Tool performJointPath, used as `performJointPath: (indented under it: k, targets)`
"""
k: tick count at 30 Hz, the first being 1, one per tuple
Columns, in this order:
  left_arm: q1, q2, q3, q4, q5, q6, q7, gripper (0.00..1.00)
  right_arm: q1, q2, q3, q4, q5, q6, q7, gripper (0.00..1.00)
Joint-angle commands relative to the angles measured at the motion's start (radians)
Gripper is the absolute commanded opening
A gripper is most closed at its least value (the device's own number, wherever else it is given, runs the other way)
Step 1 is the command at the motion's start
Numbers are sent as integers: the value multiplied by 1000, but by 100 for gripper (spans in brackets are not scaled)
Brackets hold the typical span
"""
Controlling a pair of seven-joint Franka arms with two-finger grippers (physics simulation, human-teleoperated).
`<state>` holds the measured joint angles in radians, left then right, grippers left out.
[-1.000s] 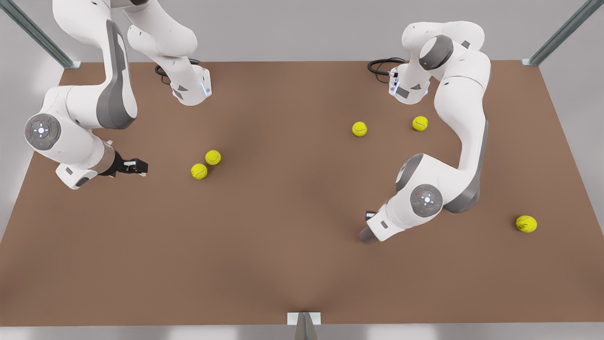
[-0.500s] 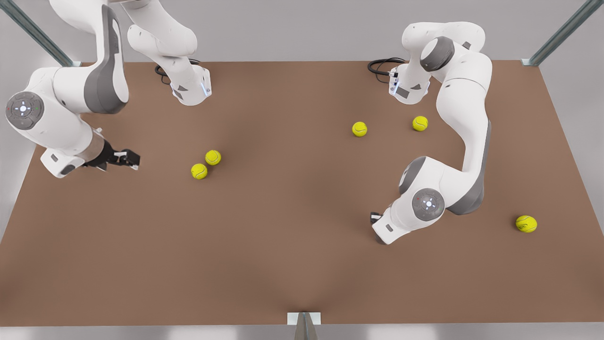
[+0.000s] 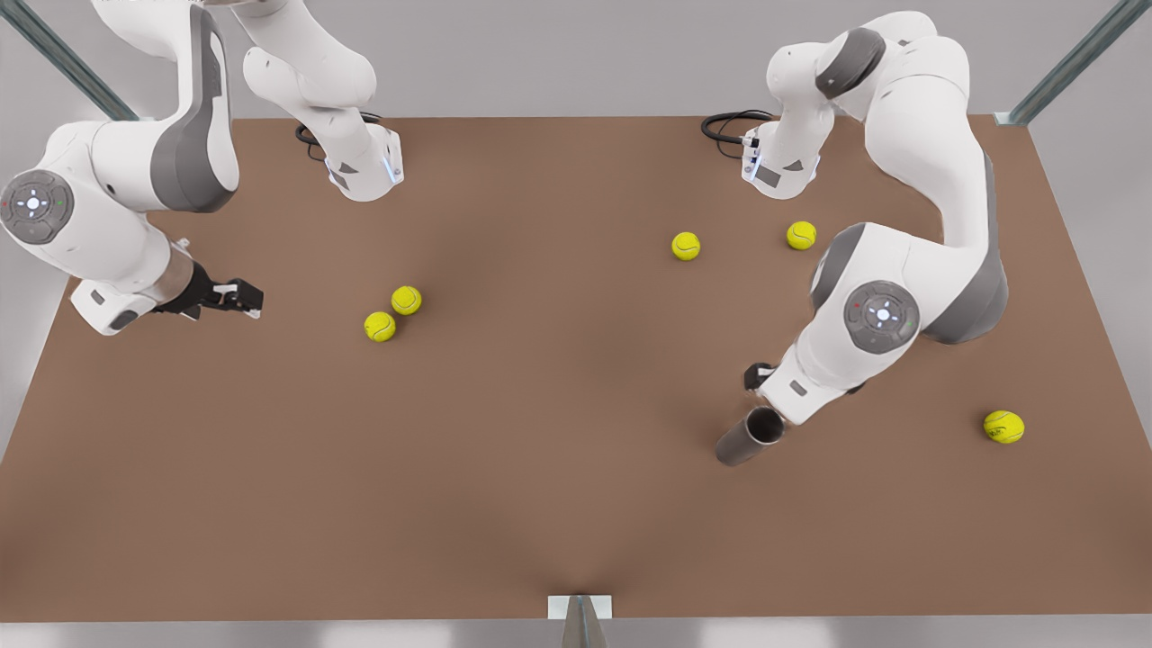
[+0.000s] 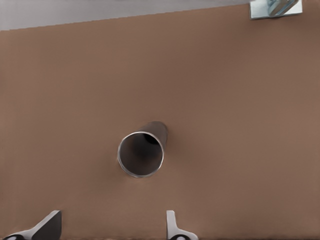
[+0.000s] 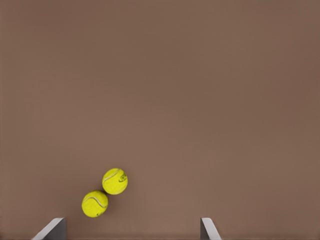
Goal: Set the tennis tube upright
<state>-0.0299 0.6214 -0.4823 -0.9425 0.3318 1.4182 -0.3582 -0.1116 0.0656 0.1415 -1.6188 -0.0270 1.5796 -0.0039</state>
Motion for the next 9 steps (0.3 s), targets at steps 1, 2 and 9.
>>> performJointPath:
  k: [1, 2, 9]
  targets:
    - [13, -26, -4, 1, -10, -177, -18, 100, -13, 11, -2, 0, 25, -29, 13, 100]
    - [30, -115, 2, -65, -19, -150, 21, 100, -13, 11, -13, 11, 25, -33, 16, 100]
    - [25, -459, 163, -542, -194, 103, 208, 100, 27, -15, -157, 120, -13, -161, -4, 100]
